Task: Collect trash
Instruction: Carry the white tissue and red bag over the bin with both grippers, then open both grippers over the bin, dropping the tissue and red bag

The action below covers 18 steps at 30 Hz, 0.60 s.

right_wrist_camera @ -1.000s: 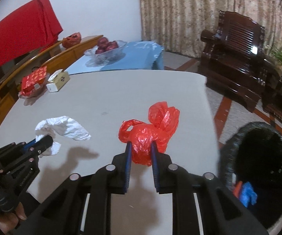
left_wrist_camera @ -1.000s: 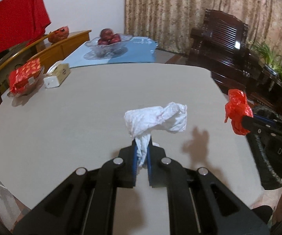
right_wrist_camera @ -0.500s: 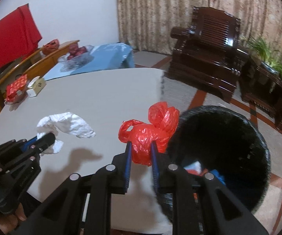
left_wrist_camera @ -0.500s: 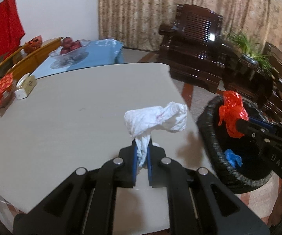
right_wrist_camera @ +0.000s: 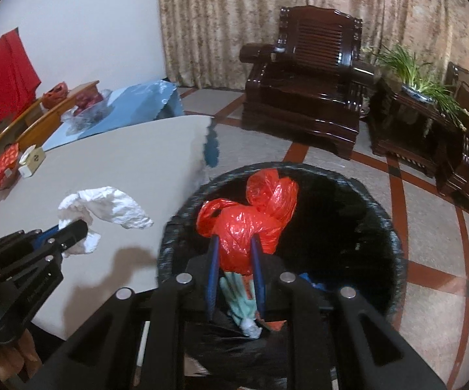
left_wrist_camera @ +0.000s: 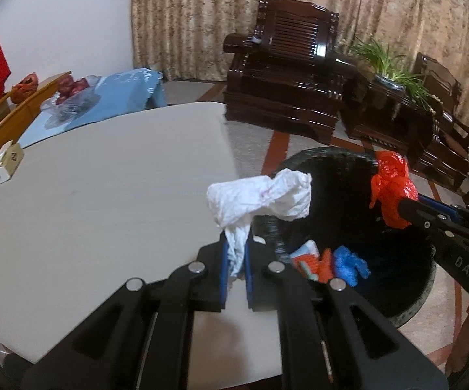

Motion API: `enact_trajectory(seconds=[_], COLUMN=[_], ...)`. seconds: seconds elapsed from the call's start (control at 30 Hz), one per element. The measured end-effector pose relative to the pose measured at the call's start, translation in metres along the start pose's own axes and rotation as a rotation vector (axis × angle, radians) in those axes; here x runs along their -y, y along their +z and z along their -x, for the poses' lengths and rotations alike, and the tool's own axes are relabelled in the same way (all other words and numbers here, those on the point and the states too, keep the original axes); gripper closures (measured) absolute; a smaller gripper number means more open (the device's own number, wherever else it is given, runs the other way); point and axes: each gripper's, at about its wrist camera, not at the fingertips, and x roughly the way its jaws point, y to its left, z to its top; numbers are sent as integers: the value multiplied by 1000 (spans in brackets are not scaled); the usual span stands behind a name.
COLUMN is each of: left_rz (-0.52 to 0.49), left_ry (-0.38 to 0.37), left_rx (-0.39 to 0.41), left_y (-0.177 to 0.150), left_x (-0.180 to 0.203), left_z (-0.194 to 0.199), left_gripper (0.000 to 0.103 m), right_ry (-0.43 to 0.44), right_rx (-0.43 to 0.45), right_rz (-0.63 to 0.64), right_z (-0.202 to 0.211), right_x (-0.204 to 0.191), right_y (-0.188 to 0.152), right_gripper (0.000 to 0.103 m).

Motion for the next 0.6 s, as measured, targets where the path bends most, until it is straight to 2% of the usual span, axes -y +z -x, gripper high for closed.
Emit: enact_trajectory(seconds=[0.3, 0.53, 0.57, 0.6], left_rz=[-48, -72, -82, -93], left_ry=[-33, -52, -48, -40], left_rx=[-32, -80, -85, -88], left_y=[0, -16, -20, -22], left_x=[64, 100, 105, 108], left_z=[-27, -61, -67, -70], left_gripper=[96, 95, 91, 81], right_ry=[-30, -30, -28, -27], right_rx=[-3, -31, -40, -50], right_rz=[-51, -82, -83, -83], right_z=[-13, -32, -35, -39], right_x=[61, 91, 94, 96], right_y=[-5, -21, -23, -26], right_gripper=[84, 84, 83, 80])
